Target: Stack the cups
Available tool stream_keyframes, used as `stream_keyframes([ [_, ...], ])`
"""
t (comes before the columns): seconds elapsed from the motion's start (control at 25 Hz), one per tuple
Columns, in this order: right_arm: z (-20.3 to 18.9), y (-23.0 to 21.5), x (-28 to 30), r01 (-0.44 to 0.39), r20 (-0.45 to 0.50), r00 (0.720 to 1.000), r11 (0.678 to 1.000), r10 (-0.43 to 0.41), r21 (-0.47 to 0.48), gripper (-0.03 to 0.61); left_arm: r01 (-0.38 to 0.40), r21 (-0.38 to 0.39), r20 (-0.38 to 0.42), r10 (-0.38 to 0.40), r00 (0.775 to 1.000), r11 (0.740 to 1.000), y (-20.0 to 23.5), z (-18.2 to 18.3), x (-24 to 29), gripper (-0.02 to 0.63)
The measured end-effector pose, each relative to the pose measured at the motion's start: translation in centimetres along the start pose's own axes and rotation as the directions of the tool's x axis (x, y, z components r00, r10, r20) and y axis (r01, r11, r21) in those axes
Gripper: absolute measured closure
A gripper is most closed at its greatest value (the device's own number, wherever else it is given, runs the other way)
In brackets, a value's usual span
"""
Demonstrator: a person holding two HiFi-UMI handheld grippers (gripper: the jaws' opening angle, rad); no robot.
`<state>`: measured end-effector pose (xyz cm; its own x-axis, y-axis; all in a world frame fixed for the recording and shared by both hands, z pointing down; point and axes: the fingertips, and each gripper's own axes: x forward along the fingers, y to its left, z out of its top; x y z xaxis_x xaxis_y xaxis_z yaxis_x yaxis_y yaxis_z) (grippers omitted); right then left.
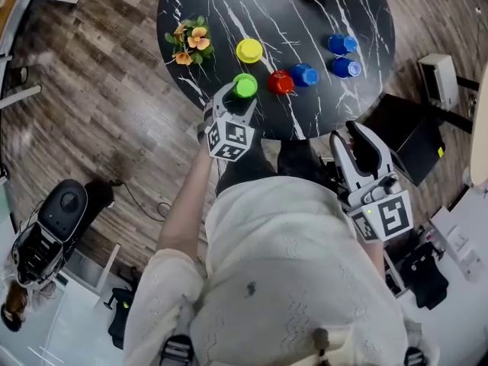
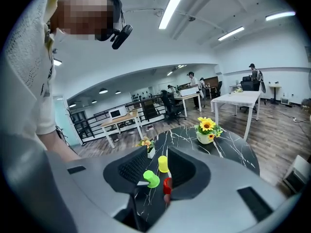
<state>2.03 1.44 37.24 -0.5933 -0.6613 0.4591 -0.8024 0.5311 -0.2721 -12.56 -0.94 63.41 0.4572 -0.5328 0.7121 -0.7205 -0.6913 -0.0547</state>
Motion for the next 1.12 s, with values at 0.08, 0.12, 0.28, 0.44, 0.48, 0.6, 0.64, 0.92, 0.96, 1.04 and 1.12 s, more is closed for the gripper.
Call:
stream_keyframes([
  [0.08,0.0,-0.4,0.0,-0.003,-0.003,1.0,1.0,0.003,0.0,0.44,0.001,0.0,-0.003,-0.001,1.0,1.0,-0.4,0.1,0.3,0.351],
  [0.12,0.0,-0.6,0.0,-0.005,-0.005,1.0,1.0,0.005,-0.001,0.44,0.001,-0.003,-0.004,-0.001,1.0,1.0,-0.5,0.1,0.4,0.352],
  [0.28,-0.2,-1.3,-0.1,-0.014,-0.012,1.0,1.0,0.014,-0.008,0.44,0.005,-0.007,-0.004,-0.005,1.0,1.0,-1.5,0.4,0.8,0.351],
  [0.44,-0.3,-1.8,-0.1,-0.02,-0.013,1.0,1.0,0.02,-0.014,0.442,0.01,-0.009,-0.005,-0.01,1.0,1.0,-2.4,0.6,1.3,0.351],
  [0.48,-0.3,-1.9,-0.2,-0.022,-0.014,1.0,1.0,0.022,-0.016,0.442,0.009,-0.012,-0.005,-0.009,1.0,1.0,-2.6,0.6,1.4,0.351],
  [0.6,-0.4,-2.3,-0.4,-0.026,-0.019,0.999,0.999,0.025,-0.023,0.443,0.005,-0.017,-0.008,-0.006,1.0,1.0,-3.2,0.9,1.6,0.351],
  [0.64,-0.4,-2.5,-0.5,-0.026,-0.02,0.999,0.999,0.026,-0.025,0.443,0.003,-0.019,-0.009,-0.003,1.0,1.0,-3.3,0.9,1.7,0.351],
  [0.92,-0.4,-3.4,-1.0,-0.035,-0.024,0.999,0.999,0.034,-0.035,0.443,-0.022,-0.039,-0.011,0.022,1.0,0.999,-3.9,1.3,2.0,0.351],
  [0.96,-0.5,-3.5,-1.0,-0.038,-0.025,0.999,0.999,0.037,-0.039,0.445,-0.025,-0.042,-0.011,0.025,1.0,0.999,-3.9,1.3,2.1,0.351],
  [1.04,-0.5,-3.7,-1.0,-0.046,-0.028,0.999,0.998,0.045,-0.048,0.445,-0.031,-0.053,-0.011,0.031,0.999,0.998,-4.0,1.4,2.2,0.351],
  [1.12,-0.6,-3.9,-1.1,-0.052,-0.029,0.998,0.997,0.05,-0.055,0.444,-0.037,-0.065,-0.013,0.036,0.999,0.997,-4.2,1.3,2.2,0.351],
])
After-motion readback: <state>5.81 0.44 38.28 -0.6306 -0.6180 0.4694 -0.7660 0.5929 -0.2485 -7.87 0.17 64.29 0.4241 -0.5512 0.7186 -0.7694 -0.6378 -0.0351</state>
